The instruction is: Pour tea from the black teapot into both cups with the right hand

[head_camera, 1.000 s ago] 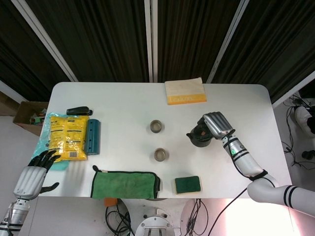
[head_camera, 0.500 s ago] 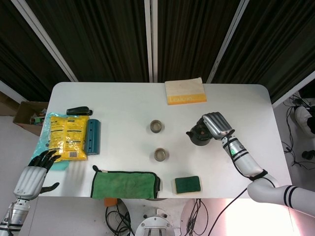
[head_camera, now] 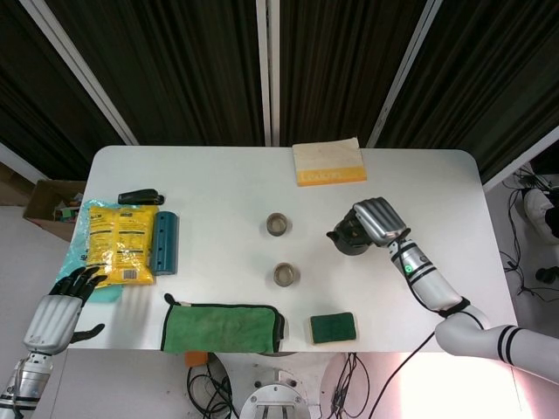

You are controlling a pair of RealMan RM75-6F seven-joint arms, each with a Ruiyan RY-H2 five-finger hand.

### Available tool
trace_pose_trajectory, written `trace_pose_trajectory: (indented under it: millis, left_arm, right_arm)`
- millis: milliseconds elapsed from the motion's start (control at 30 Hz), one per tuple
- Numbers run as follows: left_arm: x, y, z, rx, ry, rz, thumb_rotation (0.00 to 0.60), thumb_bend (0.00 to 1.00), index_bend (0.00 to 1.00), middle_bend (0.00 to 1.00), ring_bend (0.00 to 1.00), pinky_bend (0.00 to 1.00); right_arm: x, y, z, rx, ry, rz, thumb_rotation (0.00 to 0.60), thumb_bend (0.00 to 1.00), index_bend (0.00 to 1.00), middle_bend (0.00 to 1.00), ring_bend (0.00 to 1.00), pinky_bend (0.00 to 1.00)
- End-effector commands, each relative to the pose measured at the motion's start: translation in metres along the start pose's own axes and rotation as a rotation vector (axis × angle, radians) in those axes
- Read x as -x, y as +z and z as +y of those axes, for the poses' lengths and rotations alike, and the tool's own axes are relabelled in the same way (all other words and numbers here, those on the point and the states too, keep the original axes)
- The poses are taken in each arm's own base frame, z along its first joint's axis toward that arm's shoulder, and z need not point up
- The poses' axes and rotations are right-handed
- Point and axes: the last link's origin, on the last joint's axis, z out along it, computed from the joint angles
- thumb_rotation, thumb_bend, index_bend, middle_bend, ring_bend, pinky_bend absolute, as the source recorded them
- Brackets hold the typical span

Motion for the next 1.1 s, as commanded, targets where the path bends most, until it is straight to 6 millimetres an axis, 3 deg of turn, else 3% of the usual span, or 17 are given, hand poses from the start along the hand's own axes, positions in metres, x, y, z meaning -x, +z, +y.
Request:
trace_pose_trajectory:
  millis: [33,667,1100]
  left_arm:
    - [0.000,0.000,0.000,-0.002,0.000,0.000,0.600,0.07,0.20,0.11,0.09,0.22]
    - [-0.004,0.002,-0.005,-0.021,0.003,0.005,0.600,0.07,0.20,0.11,0.09,0.22]
    - [-0.004,0.001,-0.007,-0.029,-0.003,0.010,0.600,0.07,0.20,0.11,0.09,0.22]
  right_arm:
    - [0.002,0.006,-0.005,-0.025,-0.017,-0.008,0.470,0.47,1.00,1.00,1.00,0.72]
    - [0.022,0.042,-0.026,-0.211,-0.047,-0.060,0.474,0.44,1.00,1.00,1.00,0.73]
    - [0.038,0.056,-0.041,-0.341,-0.109,-0.080,0.475,0.44,1.00,1.00,1.00,0.75]
